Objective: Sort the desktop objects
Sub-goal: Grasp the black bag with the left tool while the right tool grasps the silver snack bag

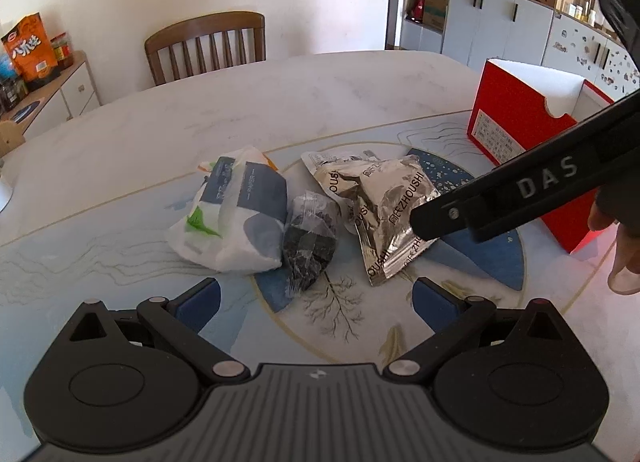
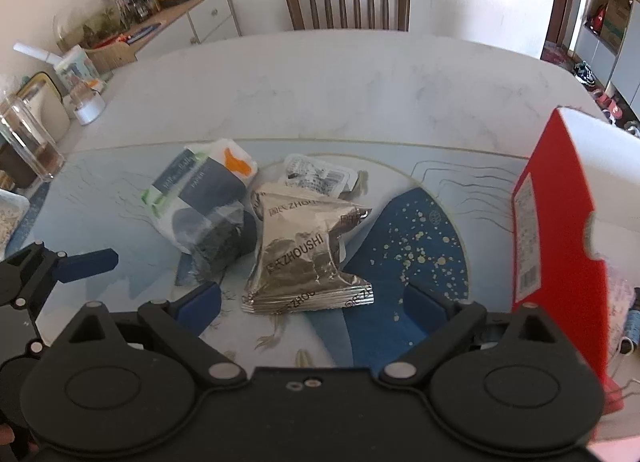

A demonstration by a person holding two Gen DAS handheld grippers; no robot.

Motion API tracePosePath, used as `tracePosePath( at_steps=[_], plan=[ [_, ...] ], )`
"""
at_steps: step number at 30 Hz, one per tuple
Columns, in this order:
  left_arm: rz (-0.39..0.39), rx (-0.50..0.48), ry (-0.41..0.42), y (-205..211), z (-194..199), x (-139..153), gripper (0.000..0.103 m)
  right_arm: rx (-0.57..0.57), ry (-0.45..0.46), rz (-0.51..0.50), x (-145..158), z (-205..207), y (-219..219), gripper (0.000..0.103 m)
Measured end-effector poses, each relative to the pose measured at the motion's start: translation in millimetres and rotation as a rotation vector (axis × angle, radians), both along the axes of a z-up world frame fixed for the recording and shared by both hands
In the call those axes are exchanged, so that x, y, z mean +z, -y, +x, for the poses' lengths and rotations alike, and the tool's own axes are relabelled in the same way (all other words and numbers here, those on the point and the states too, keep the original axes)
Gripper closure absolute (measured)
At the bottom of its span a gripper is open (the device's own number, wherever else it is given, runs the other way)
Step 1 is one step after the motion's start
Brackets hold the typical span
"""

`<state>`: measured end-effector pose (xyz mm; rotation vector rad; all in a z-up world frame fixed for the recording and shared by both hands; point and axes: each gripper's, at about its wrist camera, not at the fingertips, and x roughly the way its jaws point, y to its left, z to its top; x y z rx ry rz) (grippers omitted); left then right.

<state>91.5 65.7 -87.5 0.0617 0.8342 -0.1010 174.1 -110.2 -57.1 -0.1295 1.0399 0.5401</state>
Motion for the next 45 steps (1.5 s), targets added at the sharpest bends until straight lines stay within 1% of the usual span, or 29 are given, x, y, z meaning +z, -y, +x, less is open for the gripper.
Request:
tracePosePath(
  at_steps=[5, 9, 10, 12, 14, 17, 20, 22, 25, 27, 31, 32, 33, 35, 37, 39, 45],
  plan=[
    [0.014, -0.015, 0.013, 2, 12, -4, 0.001, -0.002, -0.012, -0.015, -7, 12, -5, 0.007],
    [0.025, -0.036, 0.034, 5, 20, -4, 0.004, -0.004, -0.016, -0.022, -11, 20, -11, 0.008],
    [0.027, -0.039, 0.038, 4, 21, -4, 0.005, -0.004, -0.018, -0.022, -12, 22, -12, 0.009],
    [0.023, -0.048, 0.036, 5, 24, -5, 0.011, -0.003, -0.019, -0.024, -14, 25, -15, 0.010],
    [0.021, -0.053, 0.032, 5, 26, -7, 0.013, -0.006, -0.023, -0.031, -17, 27, -18, 0.011],
    [0.016, -0.049, 0.025, 3, 29, -10, 0.019, -0.011, -0.039, -0.028, -21, 31, -21, 0.012],
    [0.005, -0.041, 0.020, -2, 30, -12, 0.020, -0.005, -0.046, -0.028, -25, 32, -26, 0.015],
    [0.001, -0.040, 0.020, -3, 30, -12, 0.022, -0.001, -0.049, -0.031, -27, 32, -29, 0.019],
    [-0.006, -0.039, 0.023, -4, 32, -13, 0.025, -0.006, -0.058, -0.031, -29, 35, -31, 0.022],
    [-0.011, -0.037, 0.022, -5, 34, -13, 0.032, -0.015, -0.055, -0.039, -30, 36, -30, 0.024],
    [-0.018, -0.039, 0.024, -7, 37, -15, 0.034, -0.025, -0.069, -0.030, -32, 39, -26, 0.029],
    [-0.022, -0.039, 0.024, -7, 38, -15, 0.037, -0.023, -0.070, -0.028, -32, 39, -26, 0.030],
    [-0.025, -0.041, 0.023, -7, 39, -15, 0.042, -0.019, -0.071, -0.025, -31, 38, -25, 0.032],
    [-0.031, -0.044, 0.017, -8, 41, -17, 0.048, -0.018, -0.073, -0.018, -31, 38, -24, 0.037],
    [-0.036, -0.047, 0.014, -9, 42, -17, 0.051, -0.022, -0.075, -0.012, -30, 37, -24, 0.042],
    [-0.037, -0.046, 0.012, -10, 43, -17, 0.057, -0.022, -0.079, -0.010, -30, 37, -24, 0.046],
    [-0.034, -0.035, 0.002, -10, 45, -18, 0.069, -0.022, -0.079, -0.011, -29, 36, -25, 0.052]
  ],
)
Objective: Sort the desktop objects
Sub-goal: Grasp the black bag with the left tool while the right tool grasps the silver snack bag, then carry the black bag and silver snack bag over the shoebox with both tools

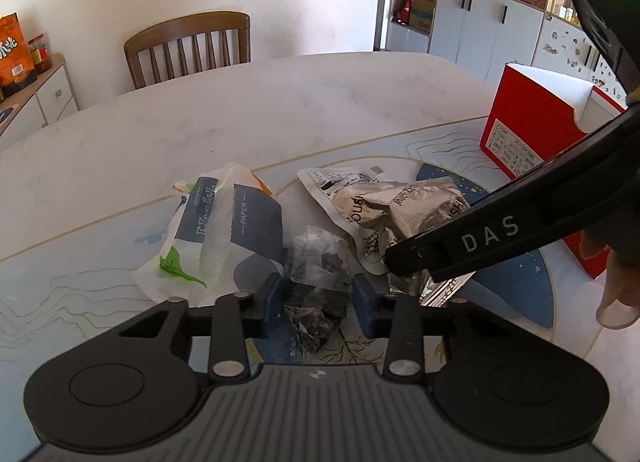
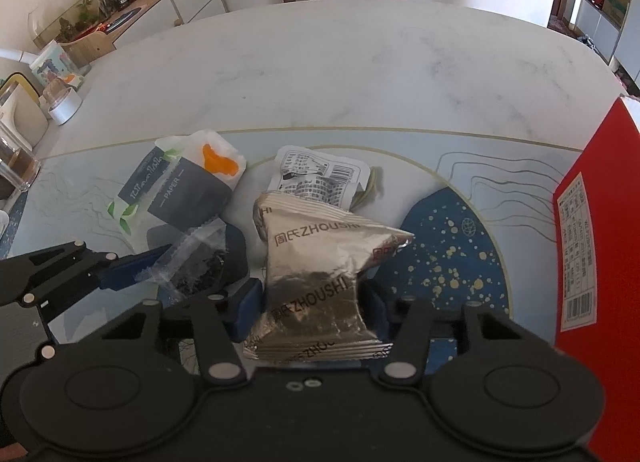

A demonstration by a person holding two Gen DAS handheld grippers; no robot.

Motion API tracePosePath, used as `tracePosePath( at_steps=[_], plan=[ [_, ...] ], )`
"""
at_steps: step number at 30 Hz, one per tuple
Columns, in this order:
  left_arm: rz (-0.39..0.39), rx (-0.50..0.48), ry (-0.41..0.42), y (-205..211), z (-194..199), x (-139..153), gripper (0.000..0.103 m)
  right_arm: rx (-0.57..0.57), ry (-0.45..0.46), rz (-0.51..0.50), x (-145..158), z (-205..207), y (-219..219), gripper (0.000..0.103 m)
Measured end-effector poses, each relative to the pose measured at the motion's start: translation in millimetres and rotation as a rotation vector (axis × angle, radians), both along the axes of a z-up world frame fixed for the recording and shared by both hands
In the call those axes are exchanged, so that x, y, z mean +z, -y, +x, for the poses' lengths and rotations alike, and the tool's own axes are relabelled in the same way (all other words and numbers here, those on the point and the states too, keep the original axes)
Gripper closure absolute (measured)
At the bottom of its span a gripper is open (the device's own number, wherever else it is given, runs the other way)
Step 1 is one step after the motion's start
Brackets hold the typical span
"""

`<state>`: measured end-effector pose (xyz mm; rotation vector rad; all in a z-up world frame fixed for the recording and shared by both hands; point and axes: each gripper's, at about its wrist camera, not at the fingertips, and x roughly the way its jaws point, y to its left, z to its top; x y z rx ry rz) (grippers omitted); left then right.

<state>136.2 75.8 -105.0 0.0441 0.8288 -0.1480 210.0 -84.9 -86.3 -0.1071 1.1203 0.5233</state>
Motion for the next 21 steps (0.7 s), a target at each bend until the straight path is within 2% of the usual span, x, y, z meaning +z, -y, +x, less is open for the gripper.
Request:
tracePosePath(
  at_steps=[6, 21],
  plan=[
    [0.014, 0.000, -0.004, 2, -2, 2, 0.074, 0.001, 0.002, -0.005, 1, -3, 0, 0.059],
    [-0.001, 0.017, -0.002, 5, -24, 25, 0.074, -0.007, 0.013, 0.032, 21, -30, 20, 0.060]
  ],
)
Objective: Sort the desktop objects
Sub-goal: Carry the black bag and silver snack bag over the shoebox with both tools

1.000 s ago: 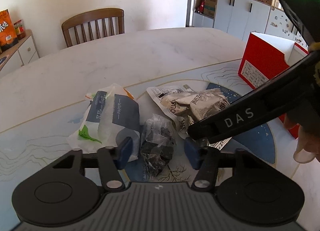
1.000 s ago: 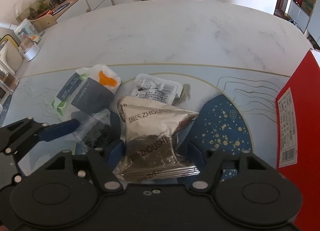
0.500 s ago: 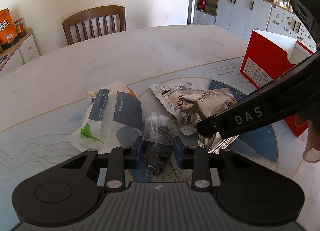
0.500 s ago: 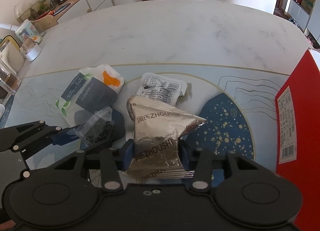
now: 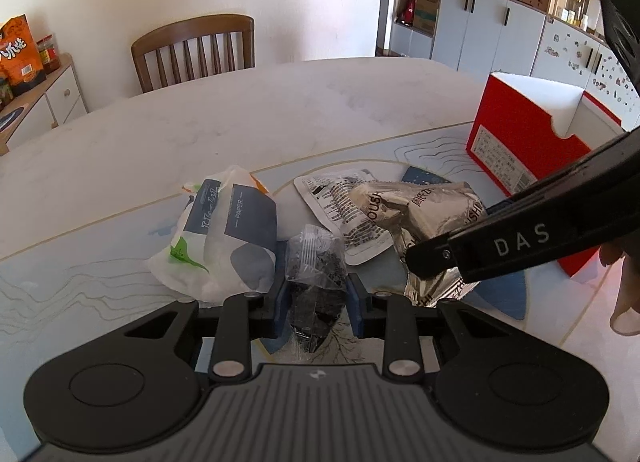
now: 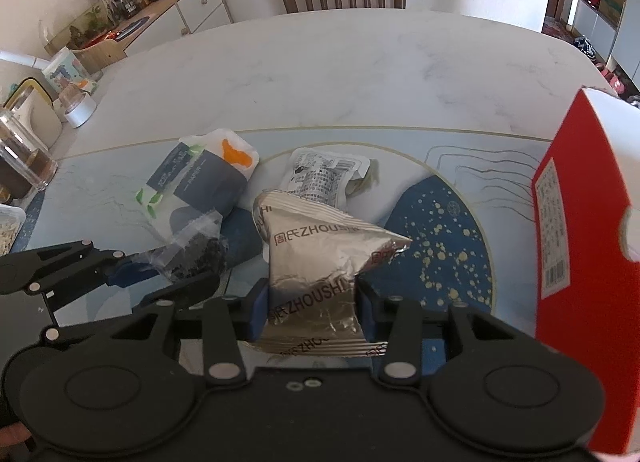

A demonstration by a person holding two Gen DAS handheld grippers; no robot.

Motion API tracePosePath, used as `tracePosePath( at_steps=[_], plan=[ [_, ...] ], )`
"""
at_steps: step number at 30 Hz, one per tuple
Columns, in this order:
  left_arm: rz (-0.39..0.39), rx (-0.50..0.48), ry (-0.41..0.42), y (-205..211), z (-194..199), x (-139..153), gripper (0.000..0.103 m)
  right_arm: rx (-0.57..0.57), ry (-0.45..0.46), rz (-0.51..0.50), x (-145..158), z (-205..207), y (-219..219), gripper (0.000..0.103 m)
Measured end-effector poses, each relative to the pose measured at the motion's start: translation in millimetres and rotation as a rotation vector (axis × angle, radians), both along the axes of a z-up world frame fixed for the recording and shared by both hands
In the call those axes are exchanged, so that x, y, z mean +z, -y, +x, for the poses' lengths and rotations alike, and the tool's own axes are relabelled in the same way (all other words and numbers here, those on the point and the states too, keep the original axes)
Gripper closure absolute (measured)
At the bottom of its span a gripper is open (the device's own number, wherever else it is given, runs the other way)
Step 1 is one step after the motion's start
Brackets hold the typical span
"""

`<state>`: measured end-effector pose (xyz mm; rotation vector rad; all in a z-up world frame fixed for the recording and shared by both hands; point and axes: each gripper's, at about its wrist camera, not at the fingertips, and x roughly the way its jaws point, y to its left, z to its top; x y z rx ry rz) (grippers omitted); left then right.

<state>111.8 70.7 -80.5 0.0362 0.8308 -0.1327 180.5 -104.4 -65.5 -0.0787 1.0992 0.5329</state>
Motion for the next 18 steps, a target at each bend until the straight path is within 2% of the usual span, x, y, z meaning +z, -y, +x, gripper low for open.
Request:
tracePosePath(
  at_steps=[18],
  plan=[
    [-0.023, -0.031, 0.002, 23, -36, 32, 0.074, -0.017, 0.036, 0.050, 34, -45, 29, 0.060]
  ],
)
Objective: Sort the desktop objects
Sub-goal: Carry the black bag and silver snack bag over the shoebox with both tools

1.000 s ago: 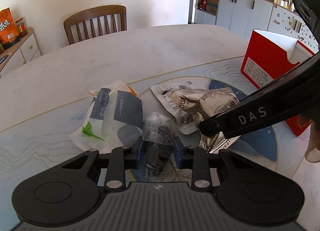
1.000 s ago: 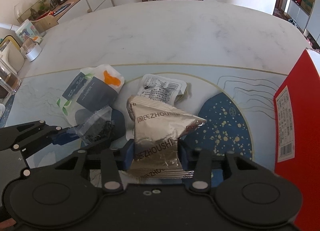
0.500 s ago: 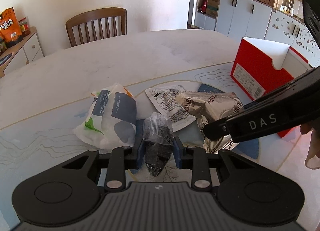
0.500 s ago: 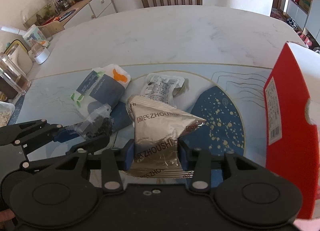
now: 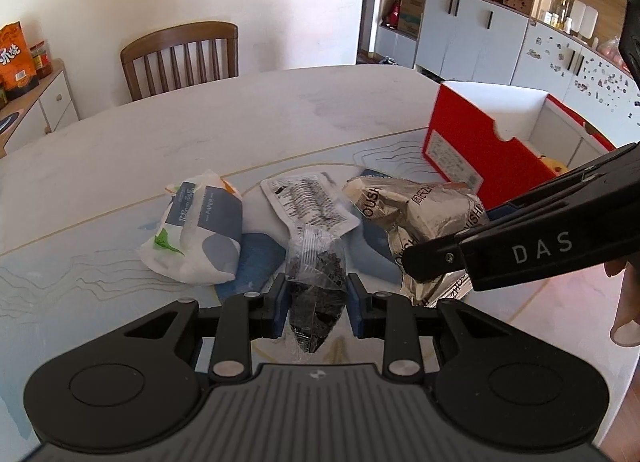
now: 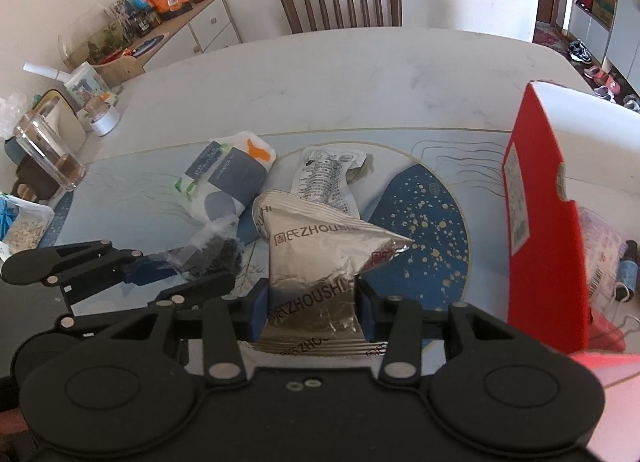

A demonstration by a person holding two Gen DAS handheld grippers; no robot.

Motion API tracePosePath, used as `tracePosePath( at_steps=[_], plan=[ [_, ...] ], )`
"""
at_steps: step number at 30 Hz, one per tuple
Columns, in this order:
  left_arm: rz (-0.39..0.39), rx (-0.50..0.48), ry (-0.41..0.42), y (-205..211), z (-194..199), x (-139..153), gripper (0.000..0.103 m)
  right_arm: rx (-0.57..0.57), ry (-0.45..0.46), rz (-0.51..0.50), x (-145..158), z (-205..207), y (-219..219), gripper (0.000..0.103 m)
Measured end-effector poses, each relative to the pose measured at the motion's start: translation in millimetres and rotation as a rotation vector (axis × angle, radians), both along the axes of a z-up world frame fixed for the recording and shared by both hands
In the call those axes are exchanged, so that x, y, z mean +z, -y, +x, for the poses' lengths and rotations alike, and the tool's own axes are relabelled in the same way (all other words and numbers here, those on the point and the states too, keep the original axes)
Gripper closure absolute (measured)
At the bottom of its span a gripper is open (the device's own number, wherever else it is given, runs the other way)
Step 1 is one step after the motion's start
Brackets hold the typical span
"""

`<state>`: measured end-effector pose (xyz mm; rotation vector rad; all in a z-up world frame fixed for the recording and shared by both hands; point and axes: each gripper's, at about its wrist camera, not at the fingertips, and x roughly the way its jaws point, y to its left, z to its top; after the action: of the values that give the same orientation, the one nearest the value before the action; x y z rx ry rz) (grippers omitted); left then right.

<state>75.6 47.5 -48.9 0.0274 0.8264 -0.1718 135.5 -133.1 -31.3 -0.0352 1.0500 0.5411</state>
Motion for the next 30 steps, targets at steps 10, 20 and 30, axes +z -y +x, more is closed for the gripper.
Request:
tracePosePath(
  at_steps=[10, 20, 30],
  plan=[
    [0.008, -0.054, 0.011, 19, -15, 27, 0.074, -0.023, 0.028, 0.043, 23, -18, 23, 0.060],
    [0.002, -0.126, 0.034, 45, -16, 52, 0.074, -0.071, 0.060, 0.073, 44, -29, 55, 0.060],
    [0.006, -0.194, 0.066, 75, -8, 70, 0.074, -0.150, 0.093, 0.103, 57, -29, 98, 0.060]
  ],
)
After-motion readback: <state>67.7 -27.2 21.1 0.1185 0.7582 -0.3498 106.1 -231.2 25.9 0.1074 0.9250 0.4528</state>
